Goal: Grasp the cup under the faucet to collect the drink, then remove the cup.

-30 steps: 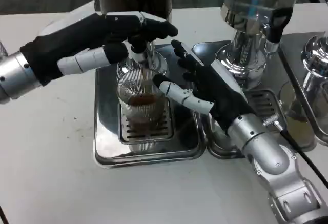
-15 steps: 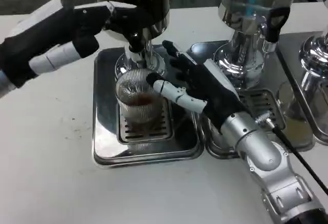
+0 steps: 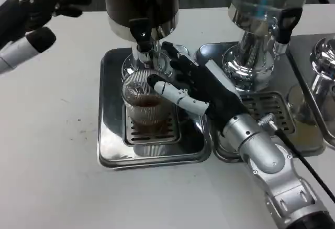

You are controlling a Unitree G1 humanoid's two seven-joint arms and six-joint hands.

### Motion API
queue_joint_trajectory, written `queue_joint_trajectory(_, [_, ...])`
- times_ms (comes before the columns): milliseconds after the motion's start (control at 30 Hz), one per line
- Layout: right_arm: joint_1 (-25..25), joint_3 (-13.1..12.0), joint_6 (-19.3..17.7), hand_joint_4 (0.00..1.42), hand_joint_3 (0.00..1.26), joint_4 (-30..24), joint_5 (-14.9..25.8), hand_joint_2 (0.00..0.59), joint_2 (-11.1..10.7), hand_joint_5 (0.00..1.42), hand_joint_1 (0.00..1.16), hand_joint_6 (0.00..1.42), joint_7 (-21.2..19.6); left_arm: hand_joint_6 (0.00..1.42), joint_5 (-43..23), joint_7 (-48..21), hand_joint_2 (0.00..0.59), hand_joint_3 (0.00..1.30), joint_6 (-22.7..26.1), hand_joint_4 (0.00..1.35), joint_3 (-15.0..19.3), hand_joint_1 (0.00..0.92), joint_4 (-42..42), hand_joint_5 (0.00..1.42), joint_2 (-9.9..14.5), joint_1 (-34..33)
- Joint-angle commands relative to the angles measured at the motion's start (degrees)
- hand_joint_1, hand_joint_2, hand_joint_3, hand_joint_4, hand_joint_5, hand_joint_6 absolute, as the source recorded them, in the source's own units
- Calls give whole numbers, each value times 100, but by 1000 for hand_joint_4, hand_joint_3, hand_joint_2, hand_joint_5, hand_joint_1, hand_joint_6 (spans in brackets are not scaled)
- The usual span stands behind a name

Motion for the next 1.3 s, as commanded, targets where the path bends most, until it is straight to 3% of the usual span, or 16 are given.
queue_joint_trajectory(33, [-62, -74, -180, 0, 36, 84, 109, 242, -36, 39, 446, 80, 83, 219, 77, 220, 54, 219, -17, 115, 147, 0, 11, 143, 229, 248])
queue_joint_trajectory(300, [-137, -100, -380, 0, 0, 367, 189, 208, -94, 0, 420, 39, 312, 219, -6, 302, 54, 219, 37, 115, 305, 0, 24, 139, 317, 614])
queue_joint_trajectory(633, [-211, 89, -415, 0, 0, 611, 42, 203, -235, 0, 428, 1, 614, 219, -33, 367, 66, 226, 91, 133, 431, 0, 92, 141, 407, 772])
queue_joint_trajectory(1033, [-301, 176, -559, 0, 0, 871, -80, 198, -288, 0, 438, 0, 618, 219, 0, 358, 82, 270, 149, 157, 481, 0, 146, 153, 482, 854])
queue_joint_trajectory(1300, [-364, 245, -624, 0, 0, 1024, -202, 198, -270, 0, 435, 0, 588, 219, 118, 322, 84, 272, 230, 158, 324, 0, 251, 153, 462, 882])
